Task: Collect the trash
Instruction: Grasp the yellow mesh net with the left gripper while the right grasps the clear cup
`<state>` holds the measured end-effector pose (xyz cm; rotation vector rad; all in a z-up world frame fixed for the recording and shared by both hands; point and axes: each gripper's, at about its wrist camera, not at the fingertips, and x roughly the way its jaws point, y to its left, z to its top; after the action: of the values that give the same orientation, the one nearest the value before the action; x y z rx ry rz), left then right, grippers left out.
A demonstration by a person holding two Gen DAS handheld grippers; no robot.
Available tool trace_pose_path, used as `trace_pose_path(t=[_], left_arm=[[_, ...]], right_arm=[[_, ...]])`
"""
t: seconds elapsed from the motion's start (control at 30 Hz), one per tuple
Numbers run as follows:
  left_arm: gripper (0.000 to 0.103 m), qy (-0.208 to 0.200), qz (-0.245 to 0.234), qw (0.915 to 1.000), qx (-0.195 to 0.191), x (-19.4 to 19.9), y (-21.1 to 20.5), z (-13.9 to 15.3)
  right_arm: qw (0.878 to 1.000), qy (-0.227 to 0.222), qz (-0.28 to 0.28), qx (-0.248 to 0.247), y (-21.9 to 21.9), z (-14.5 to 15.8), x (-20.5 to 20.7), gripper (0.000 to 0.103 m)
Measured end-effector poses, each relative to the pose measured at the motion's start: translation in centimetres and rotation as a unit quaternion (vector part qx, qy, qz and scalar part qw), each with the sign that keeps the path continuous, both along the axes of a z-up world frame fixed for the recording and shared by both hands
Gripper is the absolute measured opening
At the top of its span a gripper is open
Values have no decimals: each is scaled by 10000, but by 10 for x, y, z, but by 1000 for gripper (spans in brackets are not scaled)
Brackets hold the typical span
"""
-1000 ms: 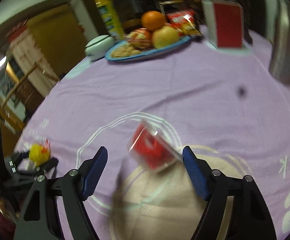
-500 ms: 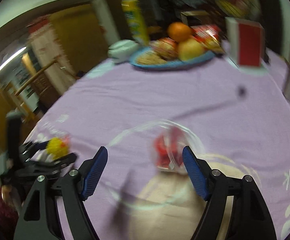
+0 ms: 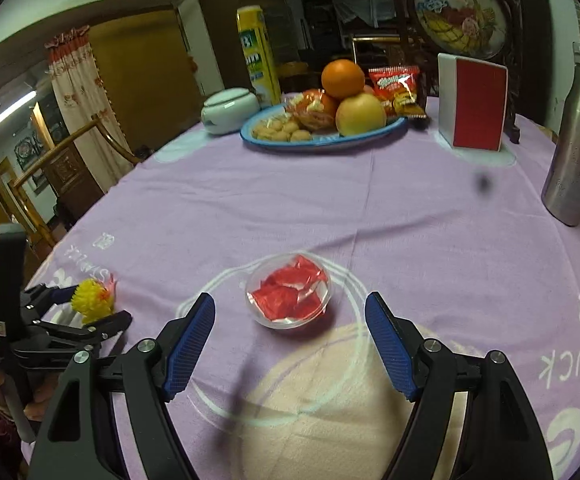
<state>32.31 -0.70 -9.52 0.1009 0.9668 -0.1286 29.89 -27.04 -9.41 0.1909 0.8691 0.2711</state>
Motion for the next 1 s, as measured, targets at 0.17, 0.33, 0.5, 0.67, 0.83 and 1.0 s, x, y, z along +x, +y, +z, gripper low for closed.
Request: trace_pose_path(t=[0.17,0.33,0.5,0.67,0.83,1.0], left_arm=[[98,-1,1,10000,-1,0,0,0],[98,0,0,10000,-2,0,0,0],[98,-1,-2,10000,0,0,0,0],[97,66,-29,10000,-5,2,0,1],[63,-76,-129,9999,-52,0,-1,8],[43,-94,-114,9996,-257,1,5,11]], right_arm=[[9994,-7,-3,-347,16,-5,1,85],[9983,415,-199,-358,19,-18,24,85],[9959,750,-291,-416,24,-30,44,85],[9948,783,-302,-580,28,-34,45,75],[9947,669,-201,-748,33,-31,40,57],[9951,639,-182,-735,31,-28,34,57]])
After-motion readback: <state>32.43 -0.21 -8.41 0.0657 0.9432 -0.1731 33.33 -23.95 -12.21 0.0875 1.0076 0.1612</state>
